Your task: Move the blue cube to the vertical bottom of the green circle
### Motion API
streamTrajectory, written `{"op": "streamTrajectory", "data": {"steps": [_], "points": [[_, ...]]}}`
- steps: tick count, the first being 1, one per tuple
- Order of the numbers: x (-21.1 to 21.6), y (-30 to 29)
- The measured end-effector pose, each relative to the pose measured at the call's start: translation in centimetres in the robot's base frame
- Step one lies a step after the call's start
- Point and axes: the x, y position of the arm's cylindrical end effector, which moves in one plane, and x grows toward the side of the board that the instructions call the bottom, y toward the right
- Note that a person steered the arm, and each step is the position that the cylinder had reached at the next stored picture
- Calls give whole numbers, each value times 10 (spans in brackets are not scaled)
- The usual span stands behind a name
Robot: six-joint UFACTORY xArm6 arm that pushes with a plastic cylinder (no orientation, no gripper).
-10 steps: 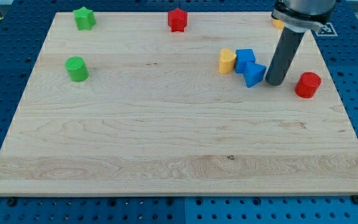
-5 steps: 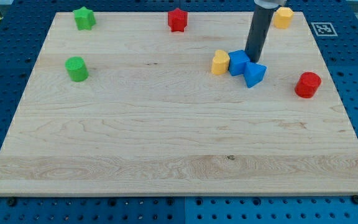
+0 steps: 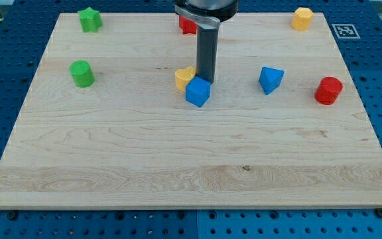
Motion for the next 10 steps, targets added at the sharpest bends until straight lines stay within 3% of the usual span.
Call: {"op": "streamTrajectory", "data": {"steps": [5,8,10], "points": [[108,-5],[117,-44],[154,-53]]}}
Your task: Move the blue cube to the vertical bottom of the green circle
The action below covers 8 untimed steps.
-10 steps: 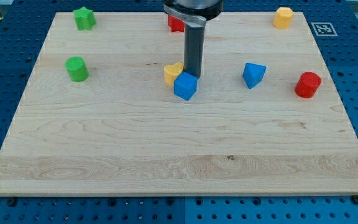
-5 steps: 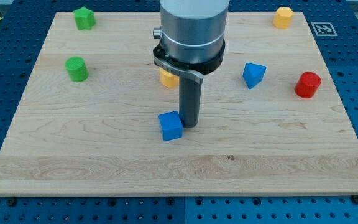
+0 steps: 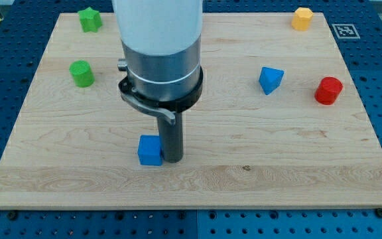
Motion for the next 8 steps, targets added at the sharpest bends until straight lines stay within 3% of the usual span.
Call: {"op": "streamTrajectory", "data": {"steps": [2,8], "points": [[-23,-24],[-14,-97]]}}
